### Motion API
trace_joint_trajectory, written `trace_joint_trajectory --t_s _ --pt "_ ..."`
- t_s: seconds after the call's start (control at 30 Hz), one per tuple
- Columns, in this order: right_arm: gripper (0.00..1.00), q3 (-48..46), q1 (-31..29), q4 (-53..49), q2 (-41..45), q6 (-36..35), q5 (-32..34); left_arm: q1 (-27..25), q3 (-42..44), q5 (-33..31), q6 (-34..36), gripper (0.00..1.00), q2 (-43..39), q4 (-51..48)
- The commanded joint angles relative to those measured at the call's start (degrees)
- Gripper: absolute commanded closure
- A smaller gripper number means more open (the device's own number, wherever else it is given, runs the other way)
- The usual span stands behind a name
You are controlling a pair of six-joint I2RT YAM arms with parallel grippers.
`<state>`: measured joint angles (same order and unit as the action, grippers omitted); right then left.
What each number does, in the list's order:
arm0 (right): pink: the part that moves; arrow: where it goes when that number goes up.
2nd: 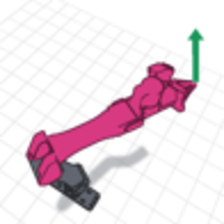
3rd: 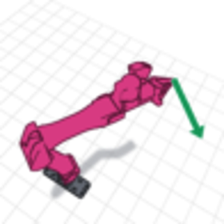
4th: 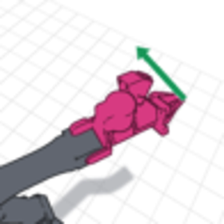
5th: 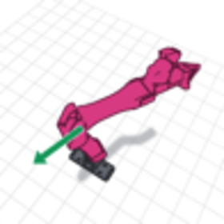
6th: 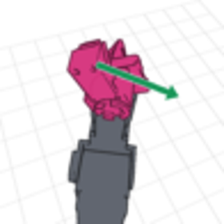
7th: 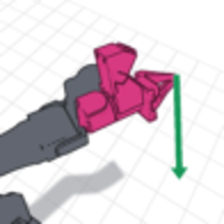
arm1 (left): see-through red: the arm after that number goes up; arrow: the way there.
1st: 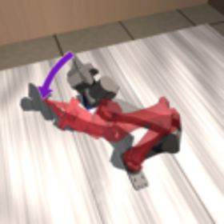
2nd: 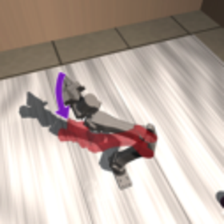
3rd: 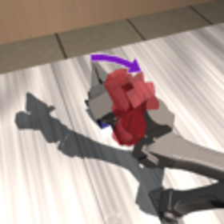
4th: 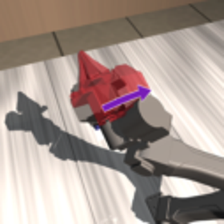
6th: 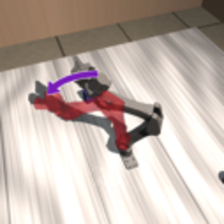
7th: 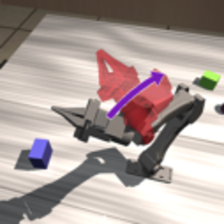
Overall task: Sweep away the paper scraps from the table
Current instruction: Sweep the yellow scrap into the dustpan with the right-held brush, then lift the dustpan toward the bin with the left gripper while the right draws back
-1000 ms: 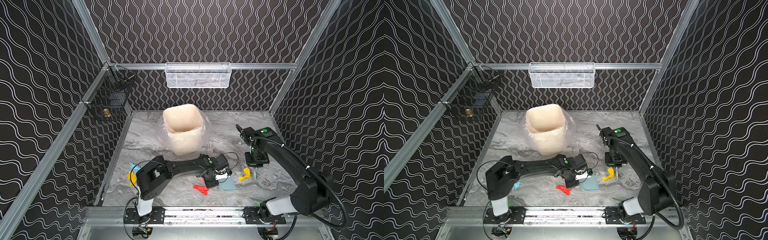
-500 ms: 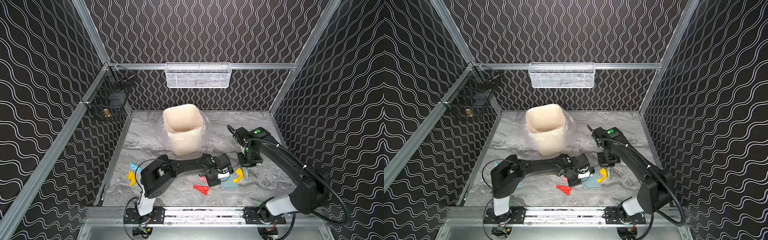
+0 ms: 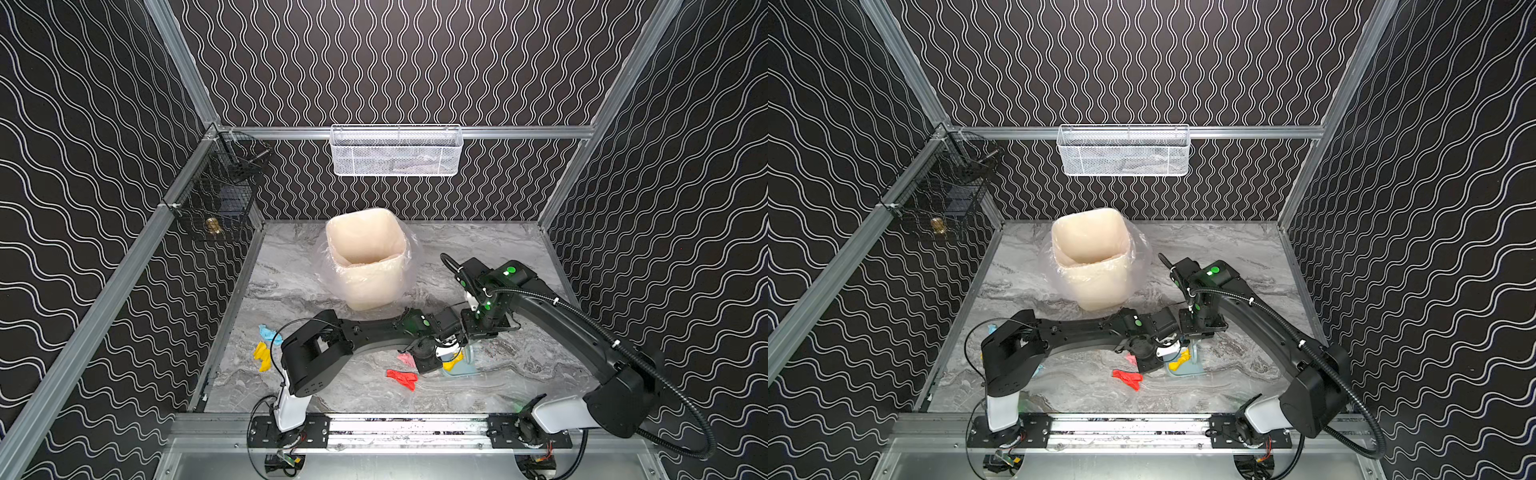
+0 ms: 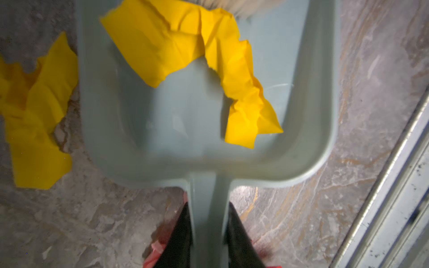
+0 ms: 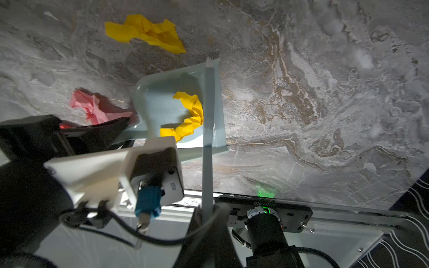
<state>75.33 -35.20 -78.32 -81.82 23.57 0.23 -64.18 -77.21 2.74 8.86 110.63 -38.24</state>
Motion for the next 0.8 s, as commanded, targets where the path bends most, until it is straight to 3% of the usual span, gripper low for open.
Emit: trace_joint_trajectory --t_s 0.0,0.47,0.77 --pt "1.00 -0.5 0.1 -1.8 1.3 2.9 1.4 0.0 1.0 0.2 -1.9 0.93 -1.6 2.2" --pt "1.00 4.1 17.2 2.0 12.6 -0.3 -0.3 0.0 4.7 -1.5 -5.0 0.94 -13.0 4.7" --pt "1.00 3.7 22.4 7.4 12.3 -2.1 -3.5 0.5 -0.3 -8.3 -7.1 0.94 -23.5 -8.3"
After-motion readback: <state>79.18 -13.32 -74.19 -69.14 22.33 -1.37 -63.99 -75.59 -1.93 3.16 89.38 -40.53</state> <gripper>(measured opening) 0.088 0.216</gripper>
